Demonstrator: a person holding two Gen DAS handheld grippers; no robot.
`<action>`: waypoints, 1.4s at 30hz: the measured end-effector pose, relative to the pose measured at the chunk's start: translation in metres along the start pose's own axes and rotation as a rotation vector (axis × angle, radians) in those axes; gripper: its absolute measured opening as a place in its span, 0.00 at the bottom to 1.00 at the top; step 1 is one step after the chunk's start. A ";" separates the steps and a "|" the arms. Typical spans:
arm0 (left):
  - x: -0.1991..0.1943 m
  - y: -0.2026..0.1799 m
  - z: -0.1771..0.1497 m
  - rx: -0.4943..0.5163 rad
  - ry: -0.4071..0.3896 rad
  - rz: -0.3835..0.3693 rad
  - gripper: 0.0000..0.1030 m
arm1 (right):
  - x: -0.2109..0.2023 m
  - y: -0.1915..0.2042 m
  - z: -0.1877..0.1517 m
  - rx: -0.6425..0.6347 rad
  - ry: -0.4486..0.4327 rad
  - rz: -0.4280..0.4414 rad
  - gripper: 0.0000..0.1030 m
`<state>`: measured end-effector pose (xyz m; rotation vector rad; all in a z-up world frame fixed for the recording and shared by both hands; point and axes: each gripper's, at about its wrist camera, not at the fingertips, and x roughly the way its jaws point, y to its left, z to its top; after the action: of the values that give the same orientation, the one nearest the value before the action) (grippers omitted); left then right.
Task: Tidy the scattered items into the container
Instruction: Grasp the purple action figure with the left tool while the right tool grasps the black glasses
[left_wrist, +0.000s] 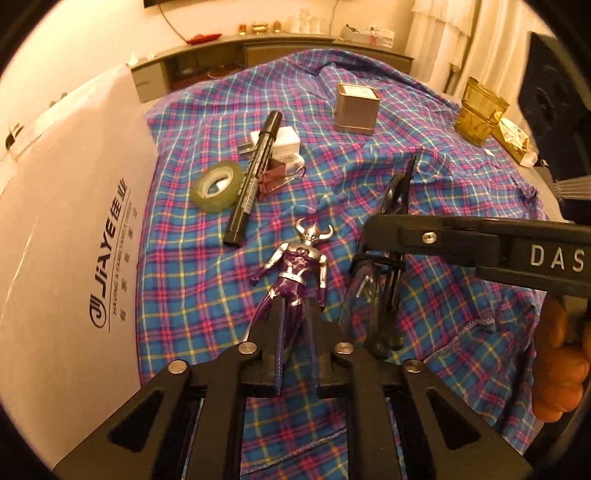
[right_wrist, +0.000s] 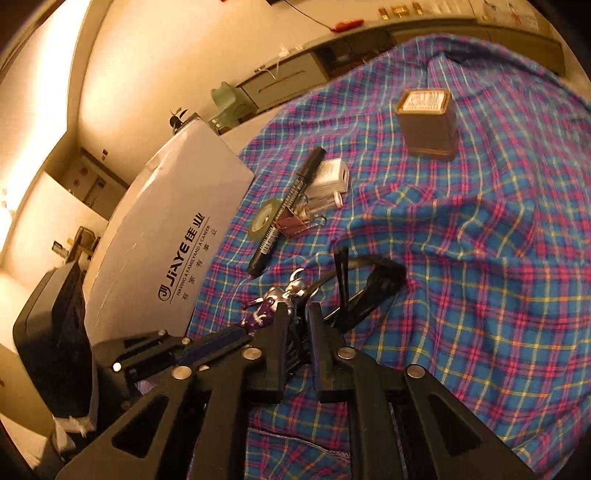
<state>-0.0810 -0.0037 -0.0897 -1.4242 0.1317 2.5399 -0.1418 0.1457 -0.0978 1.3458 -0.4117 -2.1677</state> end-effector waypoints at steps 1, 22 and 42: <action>0.001 -0.001 0.000 -0.002 -0.002 0.007 0.24 | 0.002 0.000 0.002 0.003 0.001 -0.006 0.25; -0.005 0.015 0.011 -0.042 -0.062 0.035 0.06 | -0.010 0.001 -0.004 -0.033 -0.039 -0.030 0.16; 0.011 -0.018 0.000 0.059 0.023 -0.055 0.54 | -0.018 -0.020 -0.013 -0.004 0.002 -0.033 0.21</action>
<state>-0.0821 0.0150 -0.0984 -1.4157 0.1678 2.4560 -0.1298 0.1729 -0.1016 1.3613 -0.3869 -2.1929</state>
